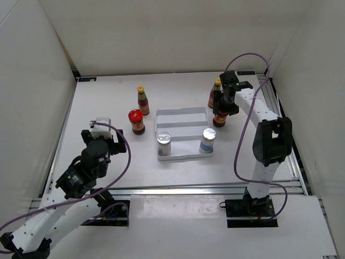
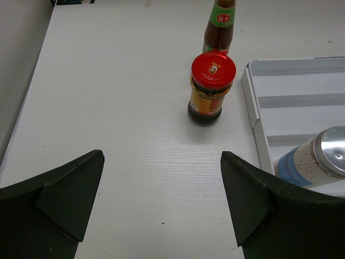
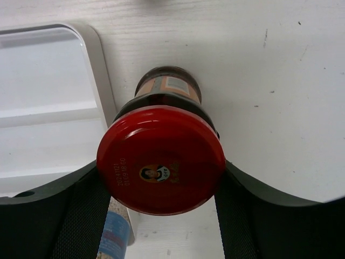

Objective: Organize the condiment bottles

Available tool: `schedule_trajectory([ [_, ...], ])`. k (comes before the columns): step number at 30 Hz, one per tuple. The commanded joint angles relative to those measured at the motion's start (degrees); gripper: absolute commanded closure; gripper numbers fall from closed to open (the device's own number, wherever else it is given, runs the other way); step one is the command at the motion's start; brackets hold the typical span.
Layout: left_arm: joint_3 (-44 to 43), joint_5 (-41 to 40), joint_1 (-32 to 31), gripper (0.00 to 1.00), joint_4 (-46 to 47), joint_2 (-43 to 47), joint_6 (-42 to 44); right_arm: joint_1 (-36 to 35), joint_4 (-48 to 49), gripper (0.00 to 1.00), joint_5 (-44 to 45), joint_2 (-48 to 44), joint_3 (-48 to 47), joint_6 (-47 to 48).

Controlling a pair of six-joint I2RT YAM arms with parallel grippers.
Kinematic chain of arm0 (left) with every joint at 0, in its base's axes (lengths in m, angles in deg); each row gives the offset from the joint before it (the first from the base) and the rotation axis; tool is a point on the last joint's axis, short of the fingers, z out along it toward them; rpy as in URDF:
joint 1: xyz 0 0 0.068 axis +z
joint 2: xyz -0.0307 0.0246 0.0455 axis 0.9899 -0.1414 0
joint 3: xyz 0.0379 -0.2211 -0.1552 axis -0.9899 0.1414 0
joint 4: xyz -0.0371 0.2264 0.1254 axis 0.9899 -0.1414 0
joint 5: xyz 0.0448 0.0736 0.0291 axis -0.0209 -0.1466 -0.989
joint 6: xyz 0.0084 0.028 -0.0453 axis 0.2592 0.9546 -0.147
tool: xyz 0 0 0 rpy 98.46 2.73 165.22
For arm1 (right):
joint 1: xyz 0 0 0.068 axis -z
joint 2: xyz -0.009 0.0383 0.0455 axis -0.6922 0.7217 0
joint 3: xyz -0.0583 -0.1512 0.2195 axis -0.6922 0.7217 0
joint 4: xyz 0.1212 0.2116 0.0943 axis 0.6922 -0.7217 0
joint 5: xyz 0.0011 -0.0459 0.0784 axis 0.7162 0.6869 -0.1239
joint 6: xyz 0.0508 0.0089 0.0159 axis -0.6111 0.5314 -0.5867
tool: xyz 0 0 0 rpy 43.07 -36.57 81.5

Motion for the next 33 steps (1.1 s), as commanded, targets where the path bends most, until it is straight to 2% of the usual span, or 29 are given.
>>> schedule_trajectory([
  [1,0.64,-0.89,0.26,0.00,0.77,0.21,0.28,-0.07,0.08,0.81,3.11,-8.26,-2.87,-0.32],
  [5,0.64,-0.89,0.26,0.00,0.77,0.21,0.28,-2.00,0.08,0.90,4.44,-13.79,-4.10,1.08],
  [11,1.17,-0.89,0.26,0.00,0.77,-0.32,0.28,-6.39,0.08,0.94,-3.90,-17.15,-4.10,2.23],
  [15,1.17,-0.89,0.26,0.00,0.77,-0.85,0.28,-9.91,0.08,0.95,-5.75,-17.15,-3.50,2.93],
  [19,1.17,-0.89,0.26,0.00,0.77,-0.85,0.28,-11.84,0.78,0.96,-6.64,-14.96,-2.27,3.46],
  [33,1.17,-0.89,0.26,0.00,0.77,-1.38,0.28,-11.85,4.12,0.97,-9.45,-7.22,1.52,3.46],
])
